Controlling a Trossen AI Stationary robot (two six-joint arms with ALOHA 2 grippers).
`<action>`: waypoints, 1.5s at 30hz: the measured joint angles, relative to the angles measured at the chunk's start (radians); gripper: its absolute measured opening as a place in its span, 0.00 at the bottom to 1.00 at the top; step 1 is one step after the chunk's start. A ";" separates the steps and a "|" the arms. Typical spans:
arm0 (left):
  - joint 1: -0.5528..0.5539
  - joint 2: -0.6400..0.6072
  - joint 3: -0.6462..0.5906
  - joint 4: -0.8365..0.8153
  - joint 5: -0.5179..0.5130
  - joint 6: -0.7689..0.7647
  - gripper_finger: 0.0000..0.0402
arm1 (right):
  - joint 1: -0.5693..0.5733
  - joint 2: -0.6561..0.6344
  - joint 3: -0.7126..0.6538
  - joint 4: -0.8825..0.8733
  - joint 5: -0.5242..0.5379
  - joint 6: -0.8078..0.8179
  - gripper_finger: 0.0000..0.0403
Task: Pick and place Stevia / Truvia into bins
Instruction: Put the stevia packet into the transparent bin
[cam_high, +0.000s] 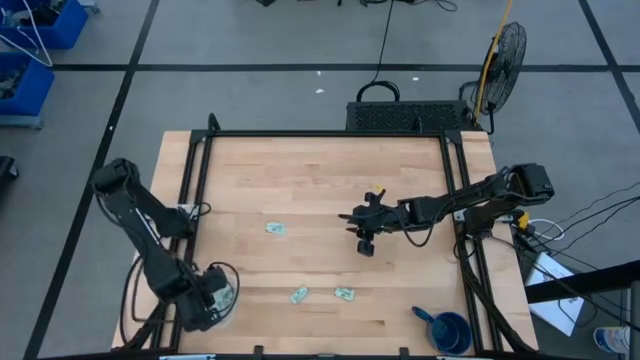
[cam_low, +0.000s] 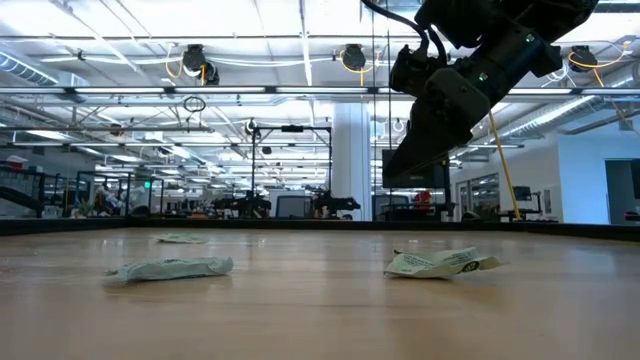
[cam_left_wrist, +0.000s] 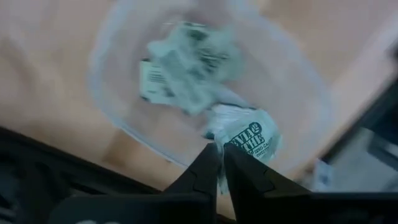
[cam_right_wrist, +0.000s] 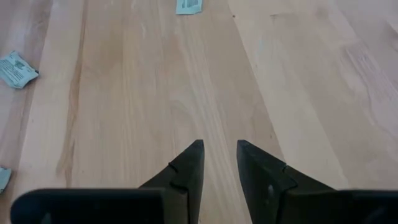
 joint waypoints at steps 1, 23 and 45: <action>-0.002 0.018 0.000 -0.015 0.000 -0.001 0.11 | 0.000 0.000 0.000 0.002 0.000 0.000 0.22; 0.386 -0.031 0.000 -0.133 -0.279 0.510 0.30 | 0.002 0.001 0.000 0.062 0.000 0.001 0.22; 0.894 -0.024 -0.327 0.545 -0.318 0.959 0.30 | -0.005 0.001 -0.107 0.254 -0.006 -0.019 0.22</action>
